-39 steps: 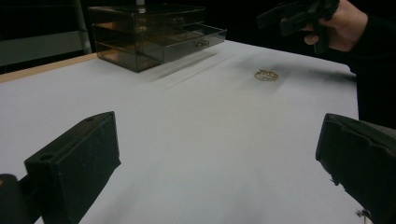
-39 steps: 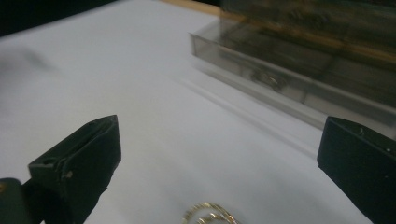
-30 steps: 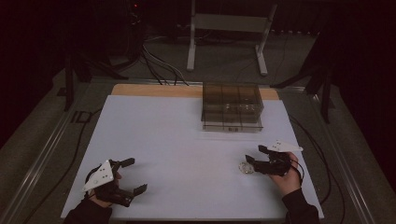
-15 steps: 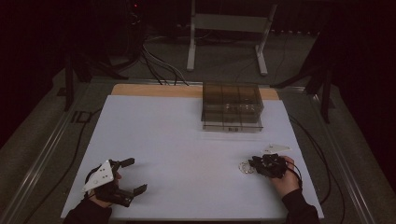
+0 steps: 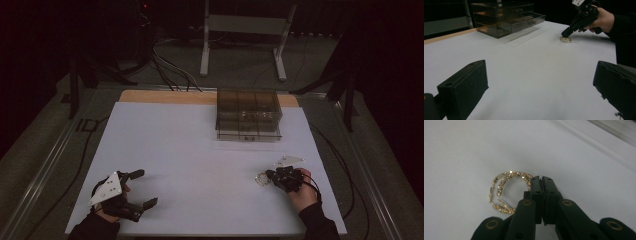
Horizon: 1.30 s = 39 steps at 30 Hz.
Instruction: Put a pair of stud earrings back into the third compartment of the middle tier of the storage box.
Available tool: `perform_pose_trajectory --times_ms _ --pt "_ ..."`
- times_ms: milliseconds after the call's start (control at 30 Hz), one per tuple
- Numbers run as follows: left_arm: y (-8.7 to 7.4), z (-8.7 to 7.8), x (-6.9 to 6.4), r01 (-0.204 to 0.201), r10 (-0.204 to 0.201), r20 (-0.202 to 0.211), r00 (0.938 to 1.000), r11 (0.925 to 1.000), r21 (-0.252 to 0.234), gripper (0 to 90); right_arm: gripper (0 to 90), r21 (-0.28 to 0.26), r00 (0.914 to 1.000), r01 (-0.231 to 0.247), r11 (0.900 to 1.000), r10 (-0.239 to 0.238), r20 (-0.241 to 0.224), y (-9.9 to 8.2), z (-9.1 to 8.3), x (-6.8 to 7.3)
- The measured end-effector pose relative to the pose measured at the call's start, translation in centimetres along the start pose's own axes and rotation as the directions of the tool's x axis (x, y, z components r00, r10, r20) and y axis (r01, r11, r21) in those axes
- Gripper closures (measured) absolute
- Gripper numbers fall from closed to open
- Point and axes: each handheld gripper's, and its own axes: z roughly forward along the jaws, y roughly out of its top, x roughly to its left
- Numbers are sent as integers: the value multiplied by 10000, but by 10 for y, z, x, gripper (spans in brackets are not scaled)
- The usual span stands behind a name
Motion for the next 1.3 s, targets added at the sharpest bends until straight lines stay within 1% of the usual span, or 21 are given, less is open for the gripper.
perform_pose_trajectory --times_ms 67,133,200,400,667,733,800,900,967,1000,1300 --pt "0 0 0 0 0 1 10000 10000 11 6 890 -204 9999 -143 9997 142 -39 1 -3 -1" --pt "0 0 0 -8 8 11 10000 10000 -22 6 890 -362 9999 -164 9992 163 -30 2 -7 -2" --pt "0 0 0 -9 9 -4 10000 10000 -7 6 890 -563 9994 -329 9979 323 -110 4 -11 -3" --pt "-1 0 1 4 -4 11 10000 10000 -2 6 890 -721 9978 -607 9955 585 -324 6 -17 -2" --pt "0 0 1 4 -4 12 10000 10000 -35 6 890 -842 9985 -464 9954 437 -343 13 -23 3" --pt "-1 0 1 -13 13 14 10000 10000 -46 6 890 -860 9984 -471 9952 441 -362 15 -24 3" --pt "-1 1 1 2 -2 24 10000 10000 -27 6 890 -844 9990 -343 9958 318 -303 19 -26 3" --pt "-1 1 0 10 -10 33 10000 10000 -38 6 890 -927 9992 -313 9952 290 -261 25 -30 2" --pt "0 1 0 11 -11 40 10000 10000 -41 6 890 -927 9992 -313 9952 290 -261 25 -30 2" --pt "-1 1 1 26 -25 38 10000 10000 -29 6 890 -1003 9996 -248 9947 231 -177 31 -33 0" --pt "-1 0 1 -4 4 35 10000 10000 -52 6 890 -1334 9999 -170 9909 172 2 50 -42 -5"
